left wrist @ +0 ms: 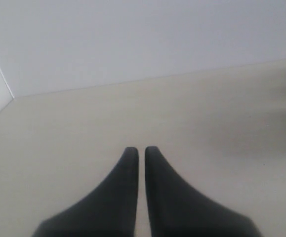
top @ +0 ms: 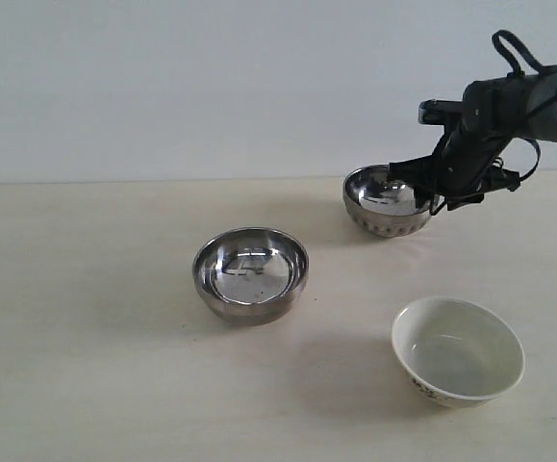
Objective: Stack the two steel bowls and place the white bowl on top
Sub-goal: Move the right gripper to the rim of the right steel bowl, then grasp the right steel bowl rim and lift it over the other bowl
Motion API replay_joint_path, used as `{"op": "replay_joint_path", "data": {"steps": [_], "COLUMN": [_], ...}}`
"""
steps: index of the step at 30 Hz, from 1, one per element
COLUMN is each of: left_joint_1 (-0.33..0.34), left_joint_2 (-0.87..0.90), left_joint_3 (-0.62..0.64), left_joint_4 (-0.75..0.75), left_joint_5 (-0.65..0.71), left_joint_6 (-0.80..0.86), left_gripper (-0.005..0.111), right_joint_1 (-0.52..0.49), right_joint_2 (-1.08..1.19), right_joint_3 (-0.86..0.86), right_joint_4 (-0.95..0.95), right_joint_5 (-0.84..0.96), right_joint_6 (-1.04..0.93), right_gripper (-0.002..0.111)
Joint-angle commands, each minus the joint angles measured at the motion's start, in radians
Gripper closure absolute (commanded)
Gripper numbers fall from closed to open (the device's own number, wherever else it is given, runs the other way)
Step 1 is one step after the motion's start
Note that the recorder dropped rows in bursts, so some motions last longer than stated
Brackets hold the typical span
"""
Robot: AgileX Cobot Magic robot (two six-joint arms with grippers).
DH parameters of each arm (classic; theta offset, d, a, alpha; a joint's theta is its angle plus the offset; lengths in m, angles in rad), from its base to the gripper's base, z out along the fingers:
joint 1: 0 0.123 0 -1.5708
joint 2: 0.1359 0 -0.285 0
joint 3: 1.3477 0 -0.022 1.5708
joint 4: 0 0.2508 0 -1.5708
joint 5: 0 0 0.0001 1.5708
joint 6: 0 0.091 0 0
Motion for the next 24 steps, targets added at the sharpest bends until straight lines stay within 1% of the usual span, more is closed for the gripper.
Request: {"op": "replay_joint_path", "data": {"steps": [1,3,4,5,7,8,11,18,24], "left_joint_1": [0.0,0.0,0.0,0.0,0.0,0.0,0.0,0.0,0.0], "left_joint_2": [-0.004,-0.004,-0.004,-0.004,-0.004,-0.004,-0.004,-0.004,-0.004], "left_joint_3": [0.003,0.003,0.003,0.003,0.003,0.003,0.003,0.003,0.003], "left_joint_4": [-0.007,-0.007,-0.007,-0.007,-0.007,-0.007,-0.007,-0.007,-0.007], "left_joint_5": [-0.006,-0.006,-0.006,-0.006,-0.006,-0.006,-0.006,-0.006,-0.006], "left_joint_6": [-0.01,-0.01,-0.01,-0.01,-0.01,-0.01,-0.01,-0.01,-0.01], "left_gripper": [0.103,0.103,0.103,0.103,0.103,0.103,0.103,0.103,0.103], "right_joint_1": [-0.006,-0.006,-0.006,-0.006,-0.006,-0.006,-0.006,-0.006,-0.006], "right_joint_2": [0.023,0.025,0.025,0.025,0.021,0.018,0.0,-0.077,-0.184], "right_joint_3": [-0.005,-0.005,-0.005,-0.005,-0.005,-0.005,-0.005,-0.005,-0.005], "right_joint_4": [0.027,0.028,0.028,0.036,0.057,0.072,0.124,0.215,0.331], "right_joint_5": [-0.035,-0.037,-0.037,-0.035,-0.027,-0.027,-0.016,0.084,0.181], "right_joint_6": [-0.014,-0.014,-0.025,-0.041,-0.082,-0.095,-0.107,-0.178,-0.294], "right_gripper": [0.067,0.068,0.073,0.082,0.104,0.108,0.108,0.108,0.108]}}
